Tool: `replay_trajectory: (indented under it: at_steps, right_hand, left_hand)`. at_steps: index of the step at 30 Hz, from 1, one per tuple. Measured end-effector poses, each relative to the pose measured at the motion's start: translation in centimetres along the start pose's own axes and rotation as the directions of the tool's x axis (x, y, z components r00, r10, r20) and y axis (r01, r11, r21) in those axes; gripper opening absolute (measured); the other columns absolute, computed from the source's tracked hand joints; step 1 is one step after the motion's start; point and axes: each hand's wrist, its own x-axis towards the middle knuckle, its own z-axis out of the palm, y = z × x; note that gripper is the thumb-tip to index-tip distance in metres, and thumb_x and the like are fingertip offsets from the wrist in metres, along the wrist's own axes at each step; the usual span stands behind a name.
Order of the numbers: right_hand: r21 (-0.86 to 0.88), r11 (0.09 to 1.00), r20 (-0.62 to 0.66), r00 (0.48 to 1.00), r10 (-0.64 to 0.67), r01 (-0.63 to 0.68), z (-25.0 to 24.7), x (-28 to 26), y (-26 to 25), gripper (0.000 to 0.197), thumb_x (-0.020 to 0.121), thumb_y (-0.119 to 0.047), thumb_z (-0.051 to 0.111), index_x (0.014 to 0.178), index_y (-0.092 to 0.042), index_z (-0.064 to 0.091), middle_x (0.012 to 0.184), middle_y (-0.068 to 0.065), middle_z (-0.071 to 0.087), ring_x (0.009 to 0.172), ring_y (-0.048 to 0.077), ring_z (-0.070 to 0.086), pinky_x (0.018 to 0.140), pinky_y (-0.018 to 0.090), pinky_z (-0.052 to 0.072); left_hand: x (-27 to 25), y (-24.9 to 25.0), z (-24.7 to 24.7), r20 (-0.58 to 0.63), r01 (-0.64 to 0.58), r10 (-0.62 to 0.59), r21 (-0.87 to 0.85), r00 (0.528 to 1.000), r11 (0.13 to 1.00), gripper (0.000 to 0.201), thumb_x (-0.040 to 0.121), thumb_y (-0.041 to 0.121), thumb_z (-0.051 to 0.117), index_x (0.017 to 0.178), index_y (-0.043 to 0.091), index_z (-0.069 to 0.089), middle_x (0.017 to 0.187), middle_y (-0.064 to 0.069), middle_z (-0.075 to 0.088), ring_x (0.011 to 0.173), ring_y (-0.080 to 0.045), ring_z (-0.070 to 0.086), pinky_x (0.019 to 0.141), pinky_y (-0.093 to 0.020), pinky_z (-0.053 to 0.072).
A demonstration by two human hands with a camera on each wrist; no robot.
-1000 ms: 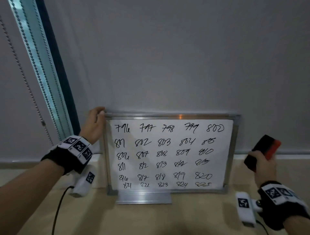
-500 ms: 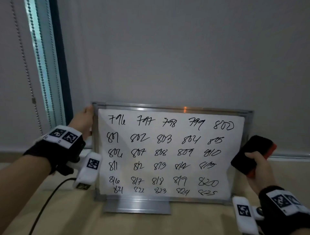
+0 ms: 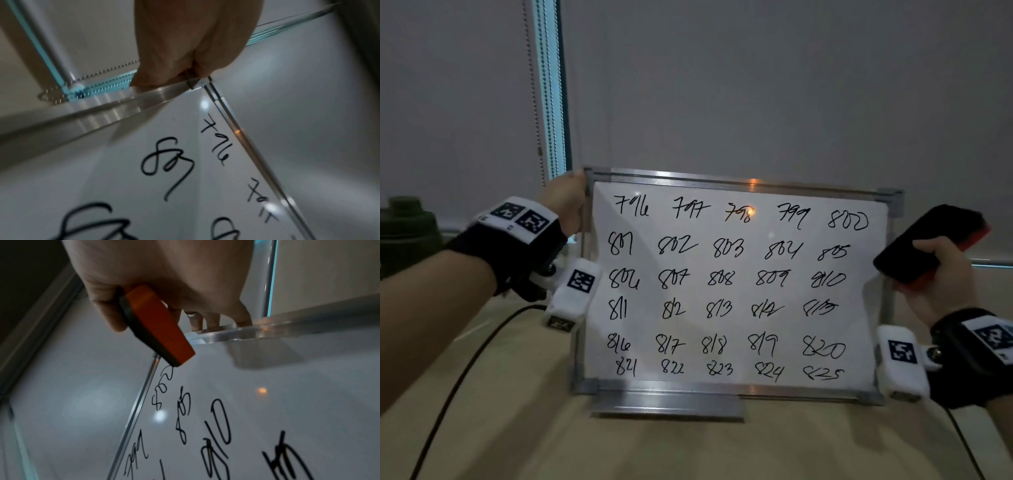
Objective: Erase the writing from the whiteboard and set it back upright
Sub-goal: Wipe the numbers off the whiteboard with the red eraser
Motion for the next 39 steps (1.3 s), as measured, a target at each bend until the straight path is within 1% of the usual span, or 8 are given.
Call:
replay_trajectory:
  at_steps: [5,11,16,20,24,28,32,39]
  right_hand:
    - [0.081,0.997,0.001,1.0,-0.006,0.006,-1.0,-0.9,-0.7,0.022,0.09,-0.011,0.037,0.071,-0.02,0.044,0.057,-0.01,0.05,0.056,0.007,0.05,0.052,0.019,0.037]
    - [0.163,0.987,-0.007,1.0,-0.011,0.012,-1.7,-0.7,-0.5,0.022,0.09,-0.008,0.038,0.075,-0.021,0.047,0.053,-0.012,0.054,0.05,0.003,0.056,0.05,0.014,0.047]
    - [-0.245,0.926,-0.194,0.921,-0.337,0.287,0.0,-1.0,0.0,0.023,0.084,-0.003,0.055,0.091,-0.023,0.046,0.072,-0.009,0.05,0.058,-0.002,0.05,0.061,0.021,0.044]
    - [-0.459,0.739,0.212,0.868,-0.448,0.493,3.4,-4.2,0.9,0.053,0.075,-0.053,0.052,0.122,-0.034,0.036,0.094,-0.003,0.05,0.078,0.012,0.05,0.077,0.024,0.041]
    - [-0.739,0.121,0.593,0.725,-0.35,0.663,6.0,-7.4,3.7,0.084,0.076,-0.068,0.028,0.147,-0.023,0.025,0.102,0.004,0.039,0.083,0.013,0.042,0.074,0.025,0.041]
    - [-0.544,-0.373,0.838,0.463,-0.288,0.752,6.9,-9.8,8.1,0.066,0.073,-0.054,0.041,0.129,-0.02,0.051,0.086,0.01,0.055,0.07,0.027,0.054,0.059,0.035,0.045]
    - [-0.405,-0.5,0.914,0.319,-0.251,0.766,7.8,-9.4,9.9,0.057,0.079,-0.051,0.039,0.129,-0.024,0.046,0.094,0.011,0.056,0.072,0.026,0.055,0.06,0.037,0.047]
    - [-0.746,-0.337,0.636,0.462,-0.618,0.575,9.5,-5.1,7.0,0.056,0.083,-0.051,0.044,0.131,-0.022,0.044,0.099,0.018,0.052,0.08,0.033,0.051,0.068,0.042,0.047]
  left_hand:
    - [-1.6,1.7,1.0,-0.044,-0.244,0.275,0.343,0.96,0.907,0.041,0.099,0.036,0.026,0.095,0.011,0.059,0.099,-0.008,0.058,0.102,-0.027,0.052,0.096,-0.042,0.039]
    - [-4.3,4.4,5.7,0.293,-0.365,0.312,0.908,0.904,0.206,0.045,0.099,0.035,0.022,0.115,0.018,0.06,0.129,-0.011,0.057,0.126,-0.03,0.043,0.111,-0.049,0.016]
    - [-4.6,4.3,9.5,0.367,-0.431,0.266,0.867,0.892,0.249,0.047,0.098,0.037,0.023,0.114,0.017,0.062,0.122,-0.011,0.062,0.103,-0.025,0.054,0.101,-0.036,0.03]
    - [-4.2,4.0,9.9,0.339,-0.41,0.275,0.872,0.9,0.266,0.044,0.096,0.036,0.026,0.108,0.021,0.066,0.119,-0.009,0.064,0.1,-0.025,0.055,0.102,-0.036,0.03]
    - [-3.7,4.3,9.8,0.344,-0.411,0.257,0.865,0.903,0.288,0.038,0.092,0.036,0.032,0.098,0.025,0.068,0.109,-0.006,0.065,0.092,-0.024,0.054,0.093,-0.034,0.035]
    - [-3.4,4.2,9.7,0.344,-0.422,0.288,0.864,0.893,0.275,0.041,0.092,0.036,0.03,0.099,0.022,0.069,0.101,-0.005,0.065,0.088,-0.024,0.053,0.089,-0.034,0.035]
    - [-4.0,4.0,9.5,0.346,-0.436,0.334,0.865,0.877,0.249,0.044,0.094,0.034,0.027,0.099,0.02,0.068,0.09,-0.005,0.059,0.082,-0.022,0.049,0.095,-0.035,0.033]
    - [-4.4,3.6,9.3,0.329,-0.441,0.409,0.871,0.851,0.216,0.046,0.094,0.032,0.026,0.096,0.017,0.07,0.084,-0.003,0.057,0.081,-0.022,0.047,0.101,-0.04,0.027]
